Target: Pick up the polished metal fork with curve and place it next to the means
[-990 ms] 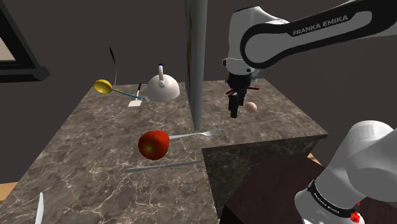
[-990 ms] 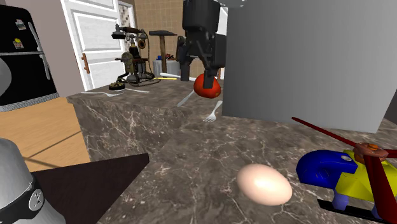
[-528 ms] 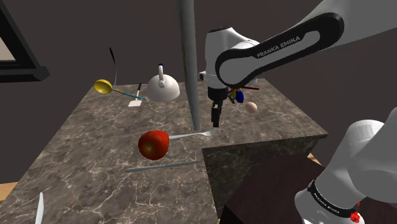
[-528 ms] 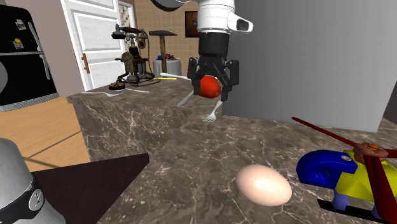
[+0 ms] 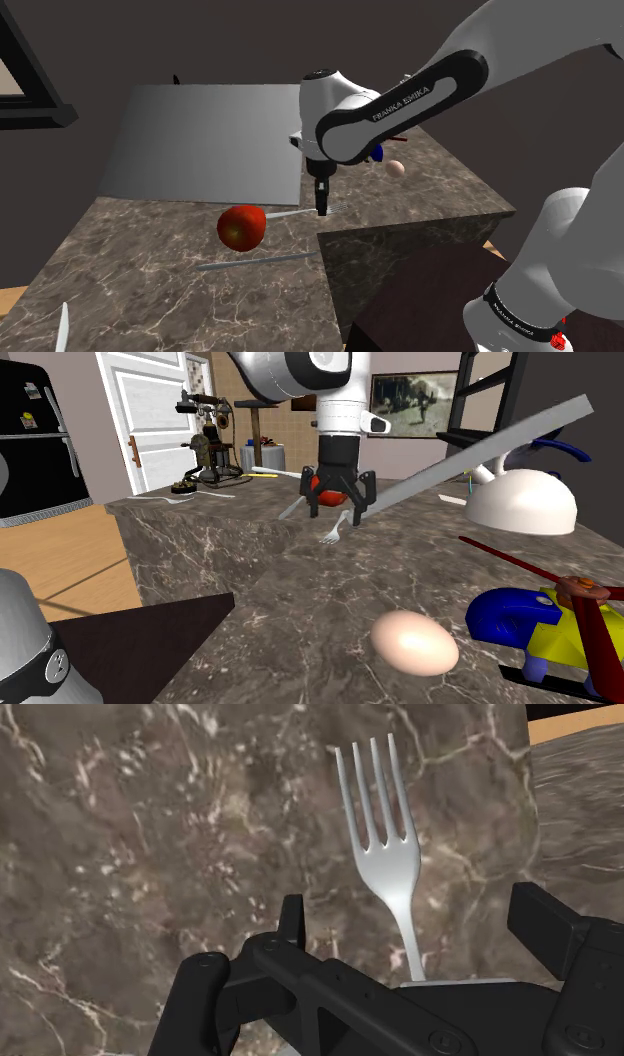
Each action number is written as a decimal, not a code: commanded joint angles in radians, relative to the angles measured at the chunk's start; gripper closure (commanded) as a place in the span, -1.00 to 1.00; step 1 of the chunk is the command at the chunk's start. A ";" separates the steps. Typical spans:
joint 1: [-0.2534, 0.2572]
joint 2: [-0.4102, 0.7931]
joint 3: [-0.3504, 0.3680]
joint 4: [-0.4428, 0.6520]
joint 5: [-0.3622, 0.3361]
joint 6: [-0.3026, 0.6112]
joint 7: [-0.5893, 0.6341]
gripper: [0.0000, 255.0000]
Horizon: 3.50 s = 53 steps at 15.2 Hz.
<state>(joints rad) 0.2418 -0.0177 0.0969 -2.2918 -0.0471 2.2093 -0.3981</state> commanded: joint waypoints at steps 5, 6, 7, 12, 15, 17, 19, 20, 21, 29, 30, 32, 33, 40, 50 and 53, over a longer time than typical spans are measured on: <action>-0.001 0.037 -0.001 -0.026 -0.007 0.063 0.003 -1.00; -0.001 0.037 -0.001 -0.026 -0.007 0.063 0.003 -1.00; -0.001 0.037 -0.001 -0.026 -0.007 0.063 0.003 -1.00; -0.001 0.037 -0.001 -0.026 -0.007 0.063 0.003 1.00; -0.001 0.039 -0.001 -0.024 -0.008 0.064 0.003 1.00; -0.001 0.041 -0.001 -0.023 -0.008 0.065 0.004 1.00; 0.000 0.042 0.000 -0.023 -0.008 0.065 0.007 1.00; 0.002 0.042 0.002 -0.024 -0.008 0.067 0.010 1.00; -0.002 0.037 0.000 -0.026 -0.007 0.063 0.003 1.00; -0.002 -0.028 0.000 0.018 0.004 -0.044 -0.008 1.00; -0.002 -0.035 0.000 0.024 0.006 -0.058 -0.009 1.00; -0.002 -0.048 0.000 0.038 0.008 -0.085 -0.011 1.00; -0.002 -0.055 0.000 0.045 0.009 -0.098 -0.013 1.00; -0.002 -0.094 -0.001 0.100 0.015 -0.193 -0.020 1.00; 0.042 -0.069 0.053 0.204 0.025 -0.274 0.071 1.00; 0.074 -0.023 0.091 0.257 0.025 -0.284 0.142 1.00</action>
<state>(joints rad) 0.3043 -0.0544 0.1739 -2.0474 -0.0229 1.9255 -0.2828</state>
